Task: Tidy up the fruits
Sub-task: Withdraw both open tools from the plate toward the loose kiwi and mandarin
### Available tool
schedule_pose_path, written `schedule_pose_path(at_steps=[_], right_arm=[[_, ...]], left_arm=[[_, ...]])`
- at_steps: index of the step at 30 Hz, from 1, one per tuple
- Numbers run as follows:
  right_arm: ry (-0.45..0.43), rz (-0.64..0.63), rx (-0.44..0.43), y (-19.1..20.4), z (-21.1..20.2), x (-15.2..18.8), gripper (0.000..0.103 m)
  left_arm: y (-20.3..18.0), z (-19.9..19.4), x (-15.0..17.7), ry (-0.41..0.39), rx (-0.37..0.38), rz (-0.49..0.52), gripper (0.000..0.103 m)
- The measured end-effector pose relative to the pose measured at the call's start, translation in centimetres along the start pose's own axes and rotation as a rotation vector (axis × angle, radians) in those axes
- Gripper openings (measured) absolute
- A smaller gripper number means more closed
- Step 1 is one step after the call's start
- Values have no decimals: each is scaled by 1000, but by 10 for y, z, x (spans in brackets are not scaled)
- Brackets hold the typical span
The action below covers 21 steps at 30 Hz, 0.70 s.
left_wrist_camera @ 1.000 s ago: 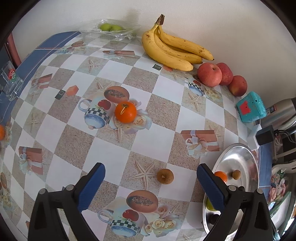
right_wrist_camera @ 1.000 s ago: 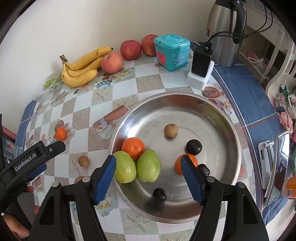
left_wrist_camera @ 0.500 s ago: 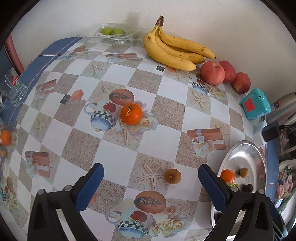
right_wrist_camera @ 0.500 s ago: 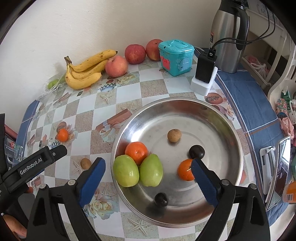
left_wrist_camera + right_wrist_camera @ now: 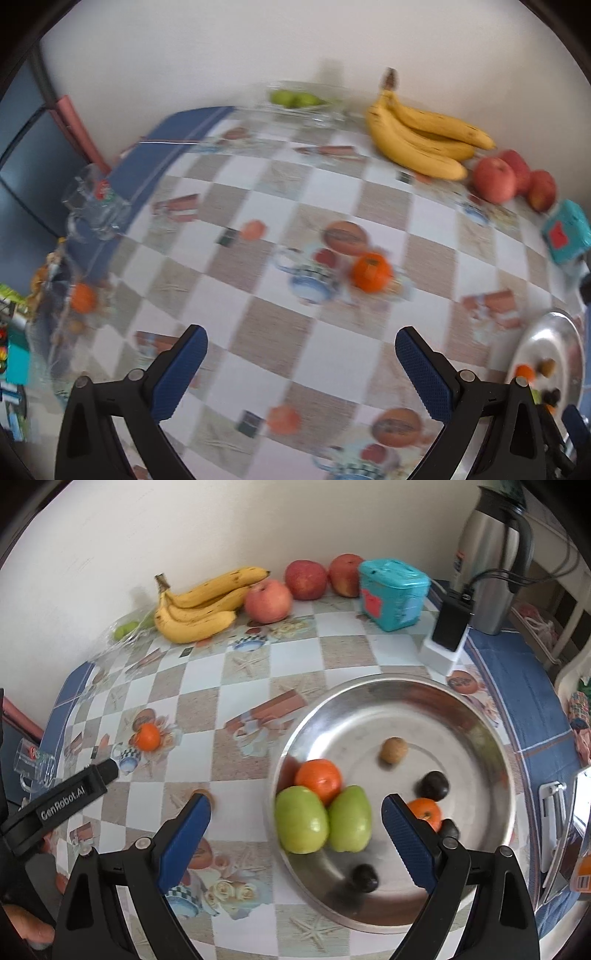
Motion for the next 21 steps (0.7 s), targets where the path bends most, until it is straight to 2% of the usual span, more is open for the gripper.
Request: schedule_pose_path(at_steps=[7,21], right_arm=[[6,-26,-20,23,5,5,94],[38,-89,-64,72,22,17,94]], left_arm=[[42,8,-1,23,-21,-86,103],[85,3,-6,2,-5,-164,103]])
Point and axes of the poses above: each gripper's, at about its wrist camera, not at the fingertips, and z roughly the way its jaws point, y to its left, x to its underside, the point moved 3 cm from there along z, roughly the way its jaws point, and after that the axes turned 9 degrees about z, right-handed, at the moved point
